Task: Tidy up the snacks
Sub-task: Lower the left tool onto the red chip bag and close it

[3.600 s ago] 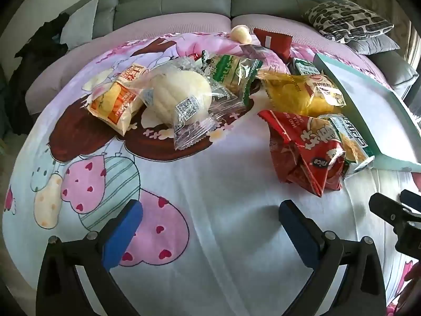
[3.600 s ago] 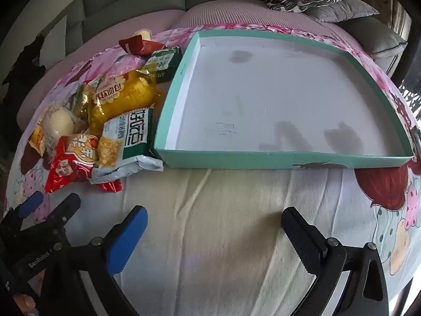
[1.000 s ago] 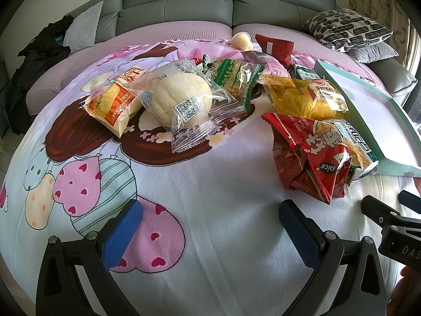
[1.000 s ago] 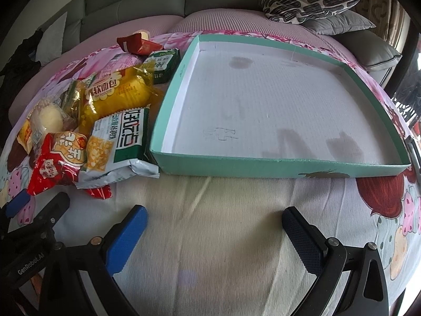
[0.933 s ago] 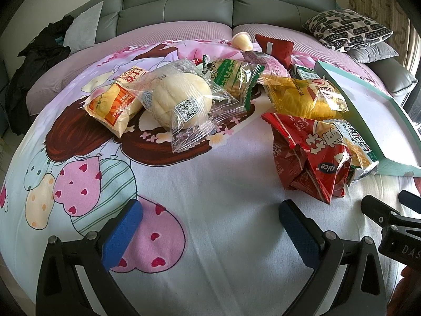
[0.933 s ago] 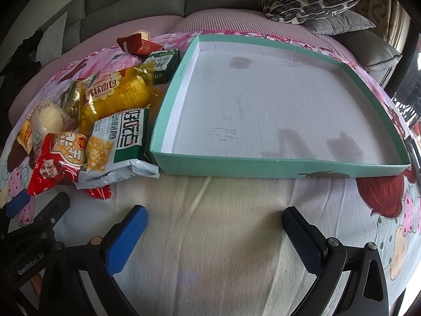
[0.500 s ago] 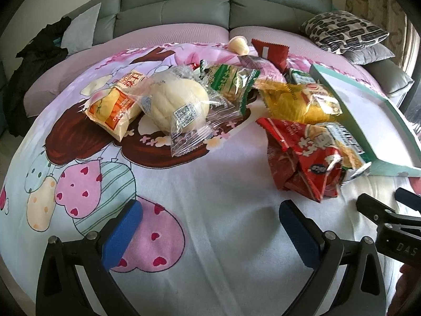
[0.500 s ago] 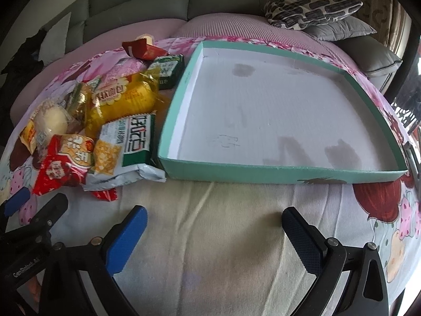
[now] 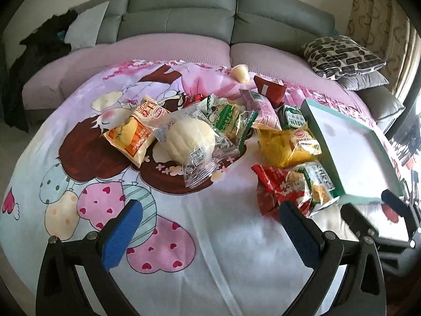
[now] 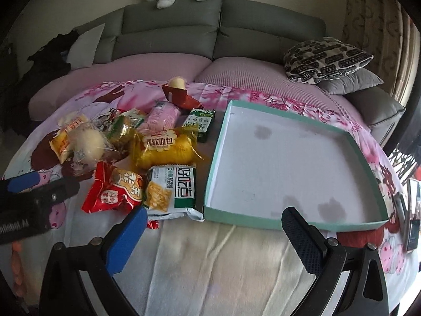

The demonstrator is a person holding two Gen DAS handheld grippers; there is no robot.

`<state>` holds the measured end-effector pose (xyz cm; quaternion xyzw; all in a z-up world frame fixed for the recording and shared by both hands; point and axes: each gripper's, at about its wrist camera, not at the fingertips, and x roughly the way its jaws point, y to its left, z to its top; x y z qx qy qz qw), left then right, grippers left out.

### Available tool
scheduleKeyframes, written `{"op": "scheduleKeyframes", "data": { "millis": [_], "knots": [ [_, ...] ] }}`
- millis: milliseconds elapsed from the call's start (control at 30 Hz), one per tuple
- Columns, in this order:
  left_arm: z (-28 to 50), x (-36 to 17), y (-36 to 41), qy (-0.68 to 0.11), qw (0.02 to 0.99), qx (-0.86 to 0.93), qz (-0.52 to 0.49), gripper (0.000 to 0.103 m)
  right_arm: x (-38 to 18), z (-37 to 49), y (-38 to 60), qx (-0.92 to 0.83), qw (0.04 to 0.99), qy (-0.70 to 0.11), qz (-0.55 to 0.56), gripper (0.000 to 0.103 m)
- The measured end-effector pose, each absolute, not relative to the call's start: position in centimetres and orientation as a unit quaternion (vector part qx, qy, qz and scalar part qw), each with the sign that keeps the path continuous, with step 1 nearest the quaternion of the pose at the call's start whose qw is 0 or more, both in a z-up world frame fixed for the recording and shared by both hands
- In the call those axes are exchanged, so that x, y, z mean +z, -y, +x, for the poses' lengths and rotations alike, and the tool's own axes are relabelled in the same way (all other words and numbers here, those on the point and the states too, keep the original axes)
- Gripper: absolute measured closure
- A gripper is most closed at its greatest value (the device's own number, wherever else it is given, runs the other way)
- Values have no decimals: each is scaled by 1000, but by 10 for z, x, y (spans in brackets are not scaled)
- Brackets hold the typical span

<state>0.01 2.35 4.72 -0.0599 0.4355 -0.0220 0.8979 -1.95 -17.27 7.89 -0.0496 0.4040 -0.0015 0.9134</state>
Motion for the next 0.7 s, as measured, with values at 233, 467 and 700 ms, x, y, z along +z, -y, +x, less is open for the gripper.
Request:
{"op": "scheduleKeyframes", "data": {
  "millis": [233,467,700],
  "knots": [
    [25,60,-9,-464,881,-34,-85,1,109,-5,192,-29,917,-397,-38,0],
    [37,47,19,-506,854,-61,-106,19,130,15,221,-49,910,-411,26,0],
    [44,24,35,-540,827,-60,-142,46,120,24,224,-48,899,-431,55,0]
  ]
}}
